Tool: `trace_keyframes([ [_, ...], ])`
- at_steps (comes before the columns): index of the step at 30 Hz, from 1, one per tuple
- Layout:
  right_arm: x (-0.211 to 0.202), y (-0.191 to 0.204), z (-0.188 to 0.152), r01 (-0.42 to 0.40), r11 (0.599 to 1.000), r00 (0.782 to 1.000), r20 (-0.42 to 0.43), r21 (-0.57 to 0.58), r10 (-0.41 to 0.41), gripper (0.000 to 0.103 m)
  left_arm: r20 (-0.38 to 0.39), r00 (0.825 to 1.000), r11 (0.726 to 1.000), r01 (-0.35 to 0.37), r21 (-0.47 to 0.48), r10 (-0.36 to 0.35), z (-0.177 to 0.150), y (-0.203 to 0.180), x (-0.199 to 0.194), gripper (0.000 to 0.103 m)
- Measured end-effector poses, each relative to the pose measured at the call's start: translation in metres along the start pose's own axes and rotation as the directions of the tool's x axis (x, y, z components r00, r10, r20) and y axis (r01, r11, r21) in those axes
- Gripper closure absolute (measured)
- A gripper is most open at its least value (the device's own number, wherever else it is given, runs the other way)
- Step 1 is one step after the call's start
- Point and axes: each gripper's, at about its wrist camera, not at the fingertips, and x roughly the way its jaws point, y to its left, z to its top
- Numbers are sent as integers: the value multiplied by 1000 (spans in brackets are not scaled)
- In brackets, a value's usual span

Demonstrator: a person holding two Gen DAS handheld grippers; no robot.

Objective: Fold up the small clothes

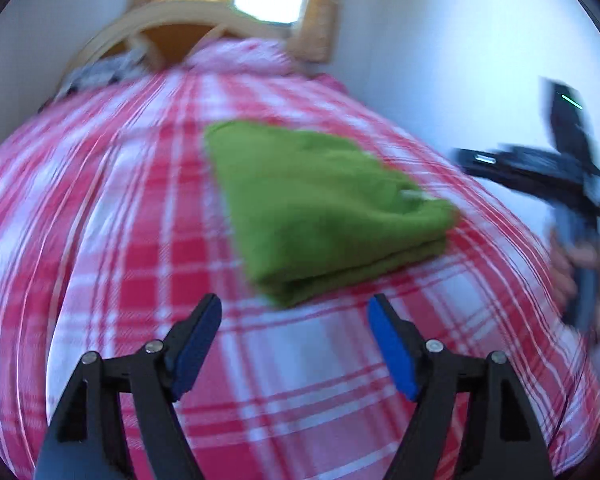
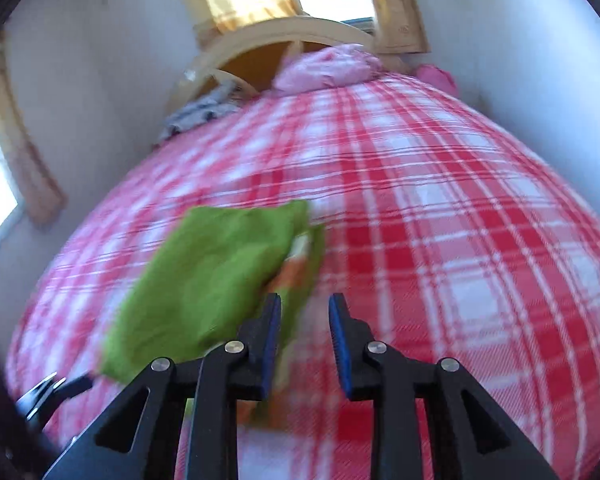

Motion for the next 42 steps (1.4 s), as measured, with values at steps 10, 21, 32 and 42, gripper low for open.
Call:
trace_keyframes([
  [10, 41, 59, -30, -42, 988, 989, -147, -147, 21, 44, -61, 986, 988, -154, 10, 155, 7, -16, 31, 25],
  [21, 46, 33, -67, 24, 992, 978, -203, -124, -49, 100, -81, 973, 974, -220, -62, 215, 9, 16, 34, 33],
  [32, 2, 34, -46, -30, 999, 992, -124, -16, 28, 79, 47, 986, 985, -159, -64, 162, 50, 47, -10, 27],
  [42, 93, 45, 20, -4, 1000, 990, -138, -20, 1, 55, 11, 987, 981, -155, -115, 157, 86, 20, 65, 27],
])
